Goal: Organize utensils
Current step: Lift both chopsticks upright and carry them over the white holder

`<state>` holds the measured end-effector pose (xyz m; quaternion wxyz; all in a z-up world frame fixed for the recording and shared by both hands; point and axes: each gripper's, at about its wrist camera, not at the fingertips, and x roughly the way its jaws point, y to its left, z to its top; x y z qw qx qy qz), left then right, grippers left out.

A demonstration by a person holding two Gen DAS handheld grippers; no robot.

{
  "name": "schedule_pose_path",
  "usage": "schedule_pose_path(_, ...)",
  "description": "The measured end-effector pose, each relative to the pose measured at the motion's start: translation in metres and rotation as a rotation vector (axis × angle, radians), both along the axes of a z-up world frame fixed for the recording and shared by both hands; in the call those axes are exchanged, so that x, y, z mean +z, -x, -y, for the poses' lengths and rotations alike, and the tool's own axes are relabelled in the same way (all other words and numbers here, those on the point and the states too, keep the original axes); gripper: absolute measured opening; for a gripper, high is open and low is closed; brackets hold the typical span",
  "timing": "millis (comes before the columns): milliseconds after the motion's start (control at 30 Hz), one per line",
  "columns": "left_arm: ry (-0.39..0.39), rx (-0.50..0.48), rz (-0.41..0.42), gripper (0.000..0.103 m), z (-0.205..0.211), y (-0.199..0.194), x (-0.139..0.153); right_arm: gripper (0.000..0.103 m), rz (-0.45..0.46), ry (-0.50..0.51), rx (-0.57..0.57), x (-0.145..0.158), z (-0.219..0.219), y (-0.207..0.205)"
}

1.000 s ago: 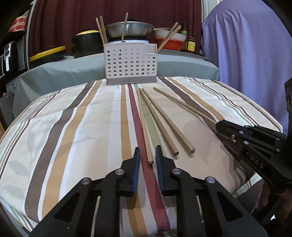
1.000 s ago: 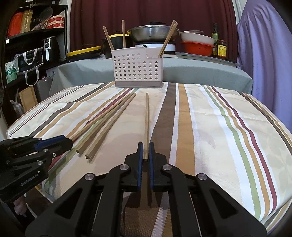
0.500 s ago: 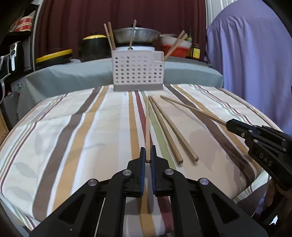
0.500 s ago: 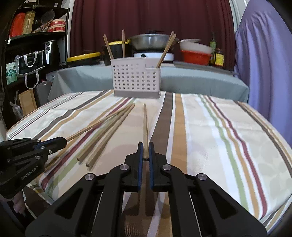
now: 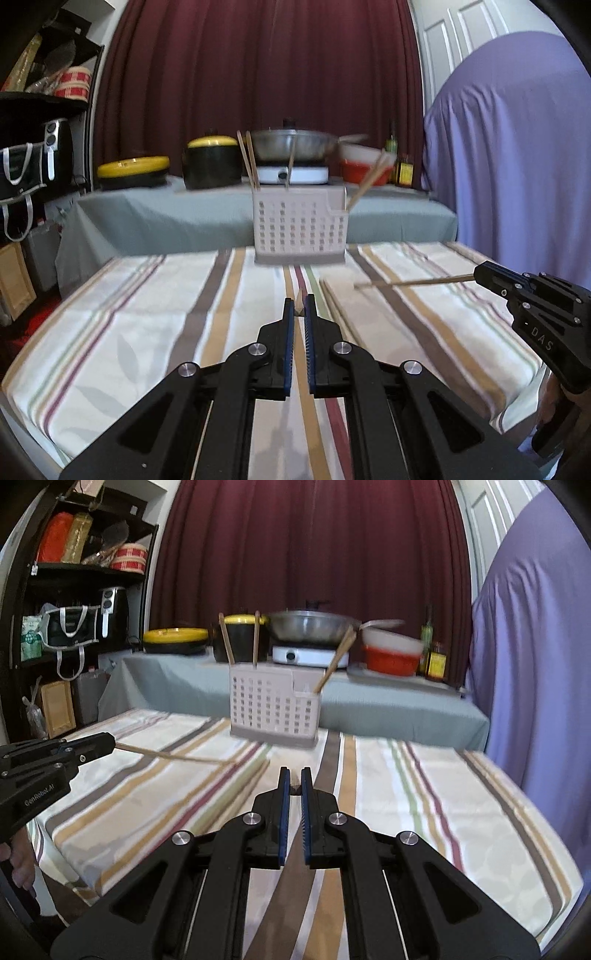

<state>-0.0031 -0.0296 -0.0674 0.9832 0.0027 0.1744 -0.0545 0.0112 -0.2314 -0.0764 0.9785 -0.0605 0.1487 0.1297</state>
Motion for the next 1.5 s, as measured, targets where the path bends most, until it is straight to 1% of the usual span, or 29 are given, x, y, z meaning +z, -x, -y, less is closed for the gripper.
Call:
schedule_pose_path(300,0.014,0.023,0.112,0.006,-0.010,0.009,0.046,0.006,0.101,-0.033,0.011,0.046,0.004,-0.002)
schedule_pose_path(467,0.023,0.047,0.154,0.006,-0.019,0.012,0.068,0.006,0.128,-0.065,0.018,0.066,0.008,-0.003)
schedule_pose_path(600,0.026,0.058,0.150,0.006,-0.022,0.010,0.077,0.006,0.138,-0.077,0.023,0.075,0.011,-0.005)
schedule_pose_path(733,0.038,0.060,0.127,0.006,-0.025,0.008,0.083,0.006,0.137,-0.085,0.031,0.080,0.012,-0.008)
schedule_pose_path(1067,0.027,0.064,0.138,0.006,-0.026,0.007,0.099,0.006,0.137,-0.091,0.043,0.089,0.011,-0.018)
schedule_pose_path(1233,0.047,0.062,0.110,0.006,-0.033,0.000,0.106,0.006,0.137,-0.102,0.055,0.095,0.011,-0.026)
schedule_pose_path(1367,0.044,0.064,0.095,0.006,-0.039,-0.008,0.113,0.006,0.147,-0.102,0.065,0.103,0.007,-0.035)
schedule_pose_path(1500,0.064,0.059,0.103,0.006,-0.045,-0.016,0.120,0.006,0.159,-0.115,0.077,0.113,0.005,-0.047)
